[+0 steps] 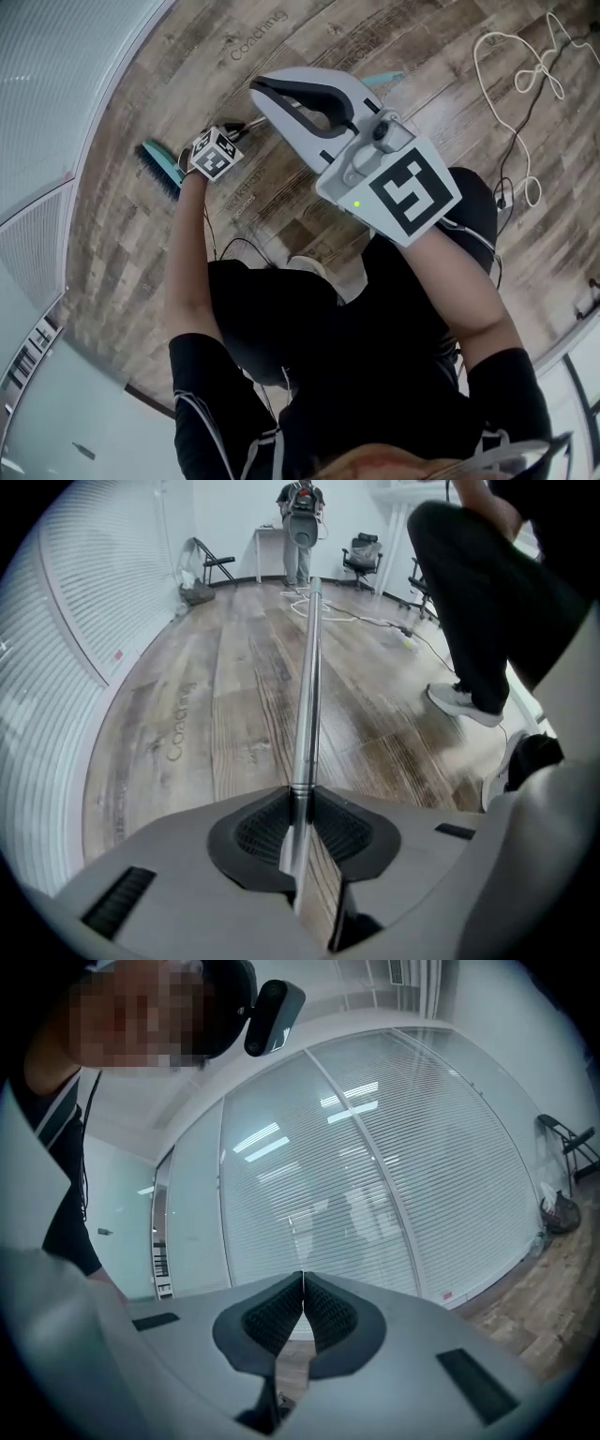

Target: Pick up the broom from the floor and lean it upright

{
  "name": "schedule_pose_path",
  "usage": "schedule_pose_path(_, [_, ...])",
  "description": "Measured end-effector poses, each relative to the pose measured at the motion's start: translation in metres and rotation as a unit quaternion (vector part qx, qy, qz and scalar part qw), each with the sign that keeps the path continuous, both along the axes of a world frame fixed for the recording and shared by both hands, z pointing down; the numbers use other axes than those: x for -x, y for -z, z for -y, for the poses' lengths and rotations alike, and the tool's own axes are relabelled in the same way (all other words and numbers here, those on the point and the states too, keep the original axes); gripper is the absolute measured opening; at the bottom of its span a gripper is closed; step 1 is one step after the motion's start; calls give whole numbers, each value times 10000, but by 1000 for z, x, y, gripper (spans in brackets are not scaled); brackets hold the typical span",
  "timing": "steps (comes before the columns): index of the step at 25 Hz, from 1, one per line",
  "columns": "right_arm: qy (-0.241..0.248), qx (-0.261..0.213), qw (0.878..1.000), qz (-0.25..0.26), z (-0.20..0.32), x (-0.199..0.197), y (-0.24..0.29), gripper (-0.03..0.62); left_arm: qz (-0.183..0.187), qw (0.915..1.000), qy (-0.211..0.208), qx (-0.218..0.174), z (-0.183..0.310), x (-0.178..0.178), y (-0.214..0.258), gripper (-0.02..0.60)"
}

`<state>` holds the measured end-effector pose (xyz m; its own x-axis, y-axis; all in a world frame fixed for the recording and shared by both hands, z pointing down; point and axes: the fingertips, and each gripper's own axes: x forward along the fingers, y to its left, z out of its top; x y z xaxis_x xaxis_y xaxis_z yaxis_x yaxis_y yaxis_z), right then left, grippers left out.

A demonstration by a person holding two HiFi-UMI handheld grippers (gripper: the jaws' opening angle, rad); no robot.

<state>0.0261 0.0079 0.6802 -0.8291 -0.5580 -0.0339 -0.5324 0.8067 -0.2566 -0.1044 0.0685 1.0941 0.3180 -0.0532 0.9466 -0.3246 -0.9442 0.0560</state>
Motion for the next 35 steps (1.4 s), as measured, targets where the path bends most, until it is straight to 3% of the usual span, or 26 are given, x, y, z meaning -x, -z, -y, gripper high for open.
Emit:
schedule_pose_path(5, [570, -559, 9960, 403, -12, 22, 25, 17, -288, 9988, 228, -334, 28, -1, 58, 84])
schedule_pose_path(9, [279, -953, 9950, -117, -13, 25, 19, 18, -570, 9921, 535, -980, 53, 5, 114, 84])
schedule_pose_path(11, [73, -1036, 9945, -150, -8, 18, 19, 18, -789, 9849, 771, -1337, 63, 7, 147, 84])
schedule_pose_path(14, [-56, -1028, 9947, 30, -2, 11, 21, 17, -1270, 9664, 1262, -1843, 78, 5, 192, 84])
schedule_pose_path(17, [135, -548, 9981, 229, 7, 16, 12, 18, -1697, 9475, 1739, -2077, 90, 9, 221, 83])
schedule_pose_path(19, [185, -217, 9989, 365, 9, 20, 8, 18, -1717, 9440, 1924, -2060, 92, 12, 237, 83])
schedule_pose_path(22, [421, 25, 9990, -132, -24, 29, -4, 17, -1844, 9446, 2030, -1803, 81, 9, 271, 84])
schedule_pose_path(25, [794, 310, 9952, -473, -56, 34, 12, 17, -2207, 9326, 2330, -1650, 79, 12, 317, 84])
schedule_pose_path(28, [909, 399, 9930, -644, -71, 29, 53, 17, -2512, 9174, 2692, -1511, 74, 14, 361, 84])
schedule_pose_path(35, [641, 406, 9948, -685, -73, 29, 193, 17, -2966, 8918, 3118, -1396, 34, -1, 474, 84])
